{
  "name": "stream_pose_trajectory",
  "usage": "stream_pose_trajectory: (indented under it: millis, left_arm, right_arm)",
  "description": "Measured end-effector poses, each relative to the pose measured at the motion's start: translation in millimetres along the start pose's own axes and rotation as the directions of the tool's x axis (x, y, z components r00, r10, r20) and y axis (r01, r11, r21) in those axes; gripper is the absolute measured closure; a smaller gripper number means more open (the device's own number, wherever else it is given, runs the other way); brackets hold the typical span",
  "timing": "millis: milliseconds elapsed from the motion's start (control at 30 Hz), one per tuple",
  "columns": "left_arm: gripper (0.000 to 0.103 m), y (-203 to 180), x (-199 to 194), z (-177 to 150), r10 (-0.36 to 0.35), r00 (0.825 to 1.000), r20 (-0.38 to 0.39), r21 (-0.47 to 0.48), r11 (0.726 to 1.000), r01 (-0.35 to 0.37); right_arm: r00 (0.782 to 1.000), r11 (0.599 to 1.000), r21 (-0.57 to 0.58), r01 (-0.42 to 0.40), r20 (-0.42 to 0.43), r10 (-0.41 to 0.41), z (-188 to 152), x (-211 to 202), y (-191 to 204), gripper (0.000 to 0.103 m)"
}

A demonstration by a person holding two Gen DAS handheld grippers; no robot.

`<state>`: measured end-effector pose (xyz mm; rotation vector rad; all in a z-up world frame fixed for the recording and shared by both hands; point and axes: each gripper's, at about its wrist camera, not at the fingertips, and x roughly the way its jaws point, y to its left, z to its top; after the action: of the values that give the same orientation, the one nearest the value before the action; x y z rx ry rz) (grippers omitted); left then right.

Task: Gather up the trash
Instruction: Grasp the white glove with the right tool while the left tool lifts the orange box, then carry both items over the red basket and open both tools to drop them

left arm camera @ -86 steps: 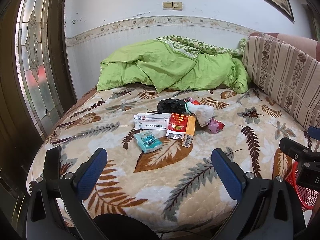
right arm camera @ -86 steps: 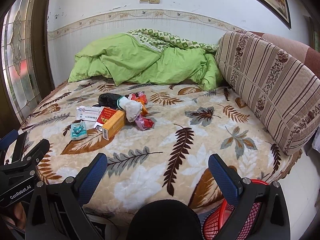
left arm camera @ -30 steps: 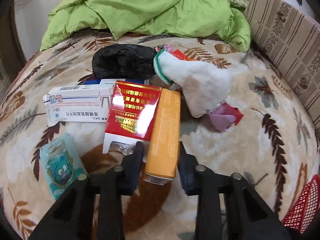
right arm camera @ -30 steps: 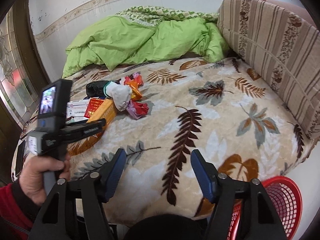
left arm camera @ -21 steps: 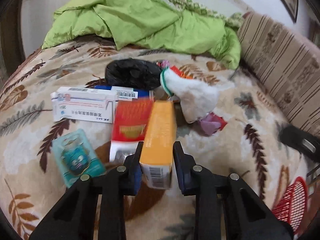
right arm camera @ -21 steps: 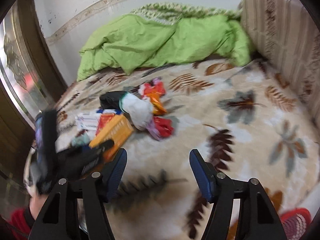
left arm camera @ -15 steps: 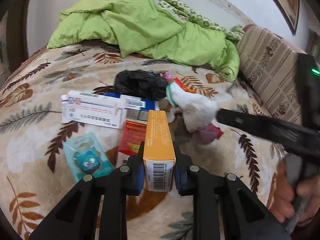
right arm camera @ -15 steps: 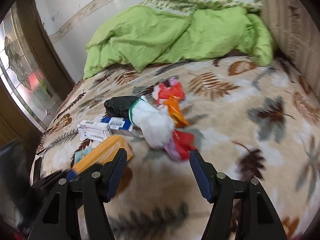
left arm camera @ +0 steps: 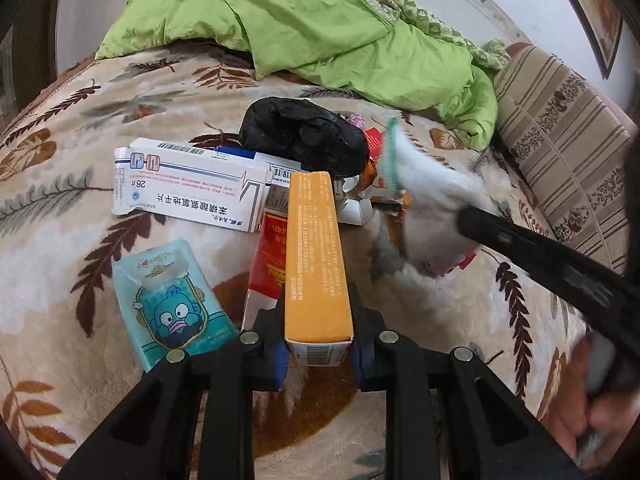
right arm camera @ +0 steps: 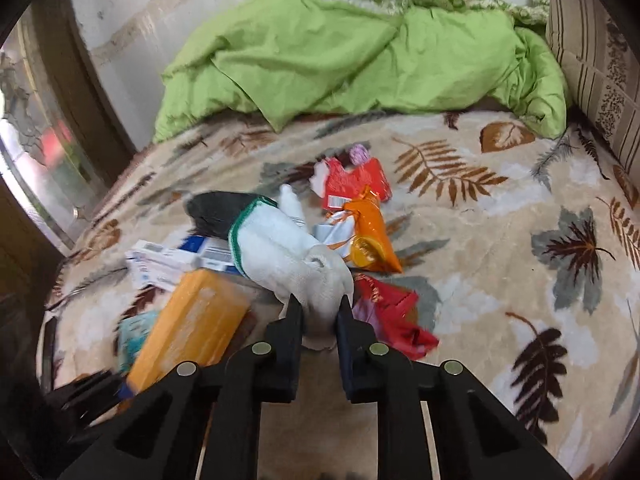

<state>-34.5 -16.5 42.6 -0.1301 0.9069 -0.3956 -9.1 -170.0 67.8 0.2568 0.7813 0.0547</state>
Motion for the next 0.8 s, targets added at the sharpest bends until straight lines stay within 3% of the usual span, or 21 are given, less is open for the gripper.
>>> stream_pose_trajectory:
  millis: [167,400,800]
  left_arm:
    - [0.081,-3,-11,-3,-0.008,0.999,0.033,0.017,1.0,0.007]
    - [0.081,-23,-33,-18,-0.029,0.997,0.065,0.071,0.997,0.024]
    - [0.081,-68,-60,-48,-0.1,0.994,0.055,0.155,0.984,0.09]
  right_arm:
    - [0.998,0.999,0.025,-0.03,0.053,0.029,-23,-36,4,0.087]
    - [0.997,0.996,0.081,-0.045,0.059,0.04,-53,-70,-11,0.087]
    - [0.995,0.974,0.208,-0.085,0.069,0.072,-82,-125,-44,0.087]
